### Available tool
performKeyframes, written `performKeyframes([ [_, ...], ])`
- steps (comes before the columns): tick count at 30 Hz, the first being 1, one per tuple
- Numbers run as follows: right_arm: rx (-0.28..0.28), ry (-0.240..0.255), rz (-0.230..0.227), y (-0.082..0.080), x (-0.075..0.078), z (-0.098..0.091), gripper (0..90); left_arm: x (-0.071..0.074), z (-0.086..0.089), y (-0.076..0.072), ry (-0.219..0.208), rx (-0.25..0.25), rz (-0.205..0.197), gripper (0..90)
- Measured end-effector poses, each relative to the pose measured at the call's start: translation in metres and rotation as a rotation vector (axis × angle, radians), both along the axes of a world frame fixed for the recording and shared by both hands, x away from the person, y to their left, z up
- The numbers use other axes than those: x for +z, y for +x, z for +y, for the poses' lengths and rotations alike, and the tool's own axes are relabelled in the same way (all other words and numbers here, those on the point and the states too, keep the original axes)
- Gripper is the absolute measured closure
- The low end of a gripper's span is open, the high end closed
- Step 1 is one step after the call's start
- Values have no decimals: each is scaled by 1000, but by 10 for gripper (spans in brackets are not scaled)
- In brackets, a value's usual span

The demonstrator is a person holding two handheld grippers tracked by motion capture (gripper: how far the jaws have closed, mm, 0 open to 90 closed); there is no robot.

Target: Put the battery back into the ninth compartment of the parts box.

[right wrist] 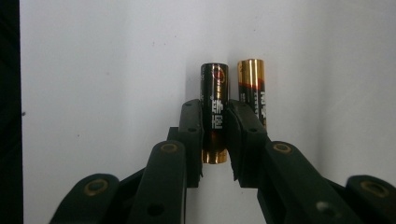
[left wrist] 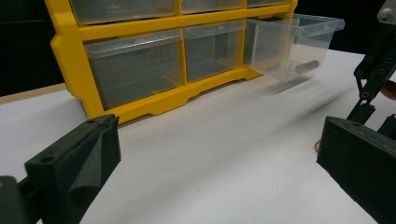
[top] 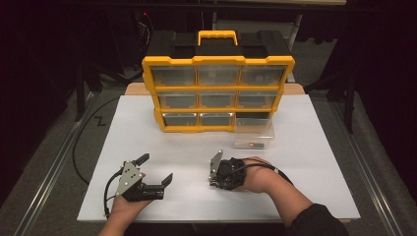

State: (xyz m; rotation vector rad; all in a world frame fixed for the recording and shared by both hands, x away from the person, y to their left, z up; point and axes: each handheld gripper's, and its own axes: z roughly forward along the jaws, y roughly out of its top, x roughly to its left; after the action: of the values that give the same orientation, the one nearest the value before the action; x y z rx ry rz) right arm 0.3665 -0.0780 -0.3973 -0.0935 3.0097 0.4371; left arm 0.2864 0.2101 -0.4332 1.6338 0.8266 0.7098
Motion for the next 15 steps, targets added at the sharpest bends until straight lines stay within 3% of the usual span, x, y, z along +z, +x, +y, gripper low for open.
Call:
performKeyframes([
  [15,-18,-19,5,-2,7,-12,786,0,0,0,0,1,-1,1],
])
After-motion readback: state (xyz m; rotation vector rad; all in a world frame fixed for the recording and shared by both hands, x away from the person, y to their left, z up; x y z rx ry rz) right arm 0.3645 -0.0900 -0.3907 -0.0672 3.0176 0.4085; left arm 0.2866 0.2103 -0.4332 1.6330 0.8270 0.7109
